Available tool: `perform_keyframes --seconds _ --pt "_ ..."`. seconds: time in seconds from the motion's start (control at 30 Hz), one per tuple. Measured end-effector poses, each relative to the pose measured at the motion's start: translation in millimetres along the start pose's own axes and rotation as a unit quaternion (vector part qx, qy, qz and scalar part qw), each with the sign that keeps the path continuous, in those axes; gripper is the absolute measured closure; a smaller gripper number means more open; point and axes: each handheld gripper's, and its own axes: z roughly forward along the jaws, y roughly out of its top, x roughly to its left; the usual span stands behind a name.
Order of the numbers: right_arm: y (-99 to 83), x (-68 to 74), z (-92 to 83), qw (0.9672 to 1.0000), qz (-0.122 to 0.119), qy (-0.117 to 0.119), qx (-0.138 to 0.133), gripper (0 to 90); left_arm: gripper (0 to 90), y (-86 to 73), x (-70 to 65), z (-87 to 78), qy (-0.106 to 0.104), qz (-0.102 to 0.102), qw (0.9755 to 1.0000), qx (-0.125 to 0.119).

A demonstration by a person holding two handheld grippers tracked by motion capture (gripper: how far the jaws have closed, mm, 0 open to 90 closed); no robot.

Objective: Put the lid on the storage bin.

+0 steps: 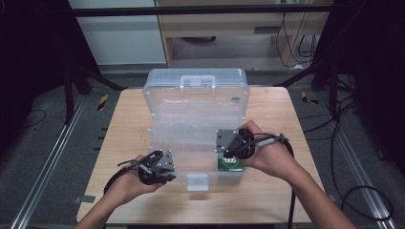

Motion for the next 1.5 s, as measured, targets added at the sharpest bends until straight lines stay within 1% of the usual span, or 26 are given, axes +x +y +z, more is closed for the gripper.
perform_keyframes --seconds 0.3,0.33,0.6,0.63,0.7,0.73,0.77,0.8,0.87,0.9,0.93,0.97,1.0,1.03,1.07,1.1,1.13,1.17,1.2,1.23,1.3,1.37,1.4,1.43,1.47,1.5 --pt "-1.3 2.6 -0.5 1.0 0.0 0.0 -0.001 85.1 74.9 -0.4 -1.2 0.0 0.005 0.001 1.0 0.0" --pt "-1.4 3.2 -0.5 1.0 0.0 0.002 -0.001 85.1 74.6 -1.1 -3.1 0.1 0.006 -0.01 0.9999 -0.001" --pt "-1.9 4.5 -0.4 1.0 0.002 0.004 -0.002 85.1 73.3 -2.4 -3.4 -0.9 0.009 -0.016 0.9998 -0.004" --pt "-2.2 4.1 -0.6 1.0 0.001 0.005 -0.002 85.1 73.1 -3.4 -4.1 -1.8 0.011 -0.022 0.9996 -0.01" --pt "-2.2 4.0 -0.6 1.0 0.001 0.005 -0.002 85.0 72.7 -4.3 -4.3 -3.3 0.012 -0.025 0.9995 -0.013" --pt "-2.1 3.9 -0.6 1.0 0.001 0.005 -0.001 85.1 71.3 -5.1 -4.7 -4.6 0.012 -0.032 0.9993 -0.017" --pt "-2.0 3.5 -0.5 1.0 0.001 0.007 -0.002 85.0 68.4 -5.4 -0.2 -8.4 0.019 -0.004 0.9996 -0.02" --pt "-2.0 3.4 -0.5 1.0 0.0 0.007 -0.002 85.0 68.1 -6.4 -0.3 -11.9 0.021 -0.006 0.9995 -0.024" --pt "-2.1 3.1 -0.6 1.0 0.002 0.008 -0.002 85.0 66.4 -7.6 -1.3 -16.6 0.018 -0.011 0.9992 -0.035" --pt "-2.1 3.1 -0.6 1.0 0.002 0.008 -0.002 85.0 64.7 -7.6 -1.3 -16.6 0.018 -0.011 0.9992 -0.035" --pt "-2.2 2.9 -0.6 1.0 0.002 0.009 -0.003 85.0 64.7 -8.2 -2.6 -20.6 0.02 -0.014 0.9989 -0.041" --pt "-2.2 3.0 -0.5 1.0 0.001 0.008 -0.003 85.0 62.6 -8.5 -3.7 -24.6 0.023 -0.013 0.9986 -0.046" --pt "-2.3 3.6 -0.6 1.0 0.002 0.008 -0.002 85.0 60.5 -9.9 -6.0 -31.4 0.014 -0.017 0.998 -0.058" --pt "-2.3 3.6 -0.6 1.0 0.002 0.008 -0.002 85.0 60.0 -9.9 -6.0 -31.4 0.014 -0.017 0.998 -0.058" --pt "-2.4 4.1 -0.6 1.0 0.001 0.009 -0.003 85.1 60.3 -12.8 -8.8 -43.0 0.015 -0.023 0.9965 -0.079" --pt "-2.4 4.1 -0.6 1.0 0.001 0.009 -0.003 85.1 60.3 -12.8 -8.8 -43.0 0.015 -0.023 0.9965 -0.079" --pt "-2.5 4.6 -0.6 1.0 0.001 0.009 -0.002 85.1 60.3 -14.3 -10.0 -48.2 0.01 -0.026 0.9957 -0.088" --pt "-2.4 5.4 -0.4 0.9999 0.001 0.012 -0.003 85.1 60.7 -17.4 -11.9 -59.1 0.005 -0.032 0.9935 -0.109" --pt "-2.4 5.4 -0.4 0.9999 0.001 0.012 -0.003 85.1 61.2 -17.4 -11.9 -59.1 0.005 -0.032 0.9935 -0.109" --pt "-2.4 5.7 -0.4 0.9999 0.001 0.012 -0.002 85.1 61.2 -19.1 -12.4 -64.4 0.0 -0.036 0.9923 -0.118" --pt "-2.5 6.1 -0.3 0.9999 0.0 0.013 -0.002 85.1 62.7 -22.1 -12.4 -74.7 -0.007 -0.046 0.9896 -0.136" --pt "-2.4 6.2 -0.3 0.9999 -0.001 0.014 -0.001 85.1 65.0 -24.8 -11.3 -86.3 -0.006 -0.062 0.9856 -0.158" --pt "-2.4 6.2 -0.3 0.9999 -0.001 0.013 -0.001 85.1 65.5 -25.3 -10.4 -90.2 0.0 -0.067 0.9843 -0.163" --pt "-2.4 6.2 -0.3 0.9999 -0.001 0.013 -0.001 85.1 67.1 -25.3 -10.4 -90.2 0.0 -0.067 0.9843 -0.163" --pt "-2.2 6.3 -0.3 0.9999 -0.001 0.013 -0.001 85.1 67.1 -25.8 -8.6 -95.0 0.005 -0.073 0.9824 -0.172" --pt "-2.2 6.6 -0.1 0.9999 -0.001 0.011 -0.001 85.0 69.1 -26.2 -6.5 -98.7 0.005 -0.081 0.98 -0.182"
